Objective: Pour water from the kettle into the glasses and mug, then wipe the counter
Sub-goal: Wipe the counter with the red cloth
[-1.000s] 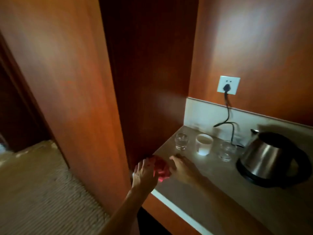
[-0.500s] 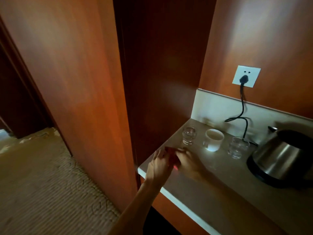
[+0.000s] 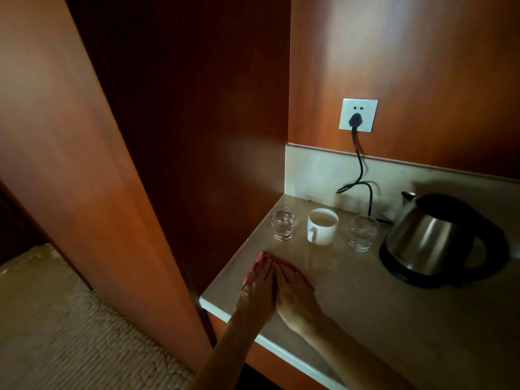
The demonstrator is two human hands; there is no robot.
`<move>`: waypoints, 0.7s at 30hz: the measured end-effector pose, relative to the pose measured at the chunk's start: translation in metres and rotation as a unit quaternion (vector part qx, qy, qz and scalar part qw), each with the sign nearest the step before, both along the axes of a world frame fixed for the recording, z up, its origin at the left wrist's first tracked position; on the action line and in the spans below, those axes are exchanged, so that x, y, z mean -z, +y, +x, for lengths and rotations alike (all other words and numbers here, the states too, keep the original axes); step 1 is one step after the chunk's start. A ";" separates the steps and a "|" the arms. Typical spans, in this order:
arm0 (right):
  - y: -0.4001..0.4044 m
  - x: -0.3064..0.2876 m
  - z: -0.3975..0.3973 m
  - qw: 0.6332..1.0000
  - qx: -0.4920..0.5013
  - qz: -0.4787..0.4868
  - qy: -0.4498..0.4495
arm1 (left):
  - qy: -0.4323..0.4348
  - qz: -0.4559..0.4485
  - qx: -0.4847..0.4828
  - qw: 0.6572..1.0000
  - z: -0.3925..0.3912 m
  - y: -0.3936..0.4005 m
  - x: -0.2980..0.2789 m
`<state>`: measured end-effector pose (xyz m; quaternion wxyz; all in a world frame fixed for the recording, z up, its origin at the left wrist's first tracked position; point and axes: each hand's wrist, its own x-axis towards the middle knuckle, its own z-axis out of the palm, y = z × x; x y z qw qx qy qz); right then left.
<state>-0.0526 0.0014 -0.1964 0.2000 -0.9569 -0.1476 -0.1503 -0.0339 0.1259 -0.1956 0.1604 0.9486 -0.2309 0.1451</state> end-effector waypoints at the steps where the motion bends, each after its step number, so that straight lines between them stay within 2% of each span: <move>1: -0.001 0.003 0.007 1.000 0.000 -0.006 -0.007 | 0.019 0.001 -0.007 1.000 0.003 0.000 0.001; 5: -0.006 0.007 0.035 0.999 -0.008 -0.052 0.002 | 0.061 0.091 -0.044 0.993 0.027 0.001 0.004; 9: -0.002 0.007 0.062 0.998 -0.018 -0.057 0.027 | 0.091 0.095 -0.059 0.990 0.054 0.002 0.000; 14: -0.005 0.007 0.072 1.000 -0.006 -0.025 -0.002 | 0.013 0.035 -0.029 0.999 0.066 0.007 -0.003; 18: -0.012 0.005 0.063 0.999 -0.017 -0.014 -0.023 | 0.033 0.072 -0.020 0.997 0.057 0.005 -0.001; 21: -0.021 0.003 0.050 0.999 -0.022 -0.015 -0.027 | 0.016 0.114 -0.019 0.993 0.042 -0.003 -0.008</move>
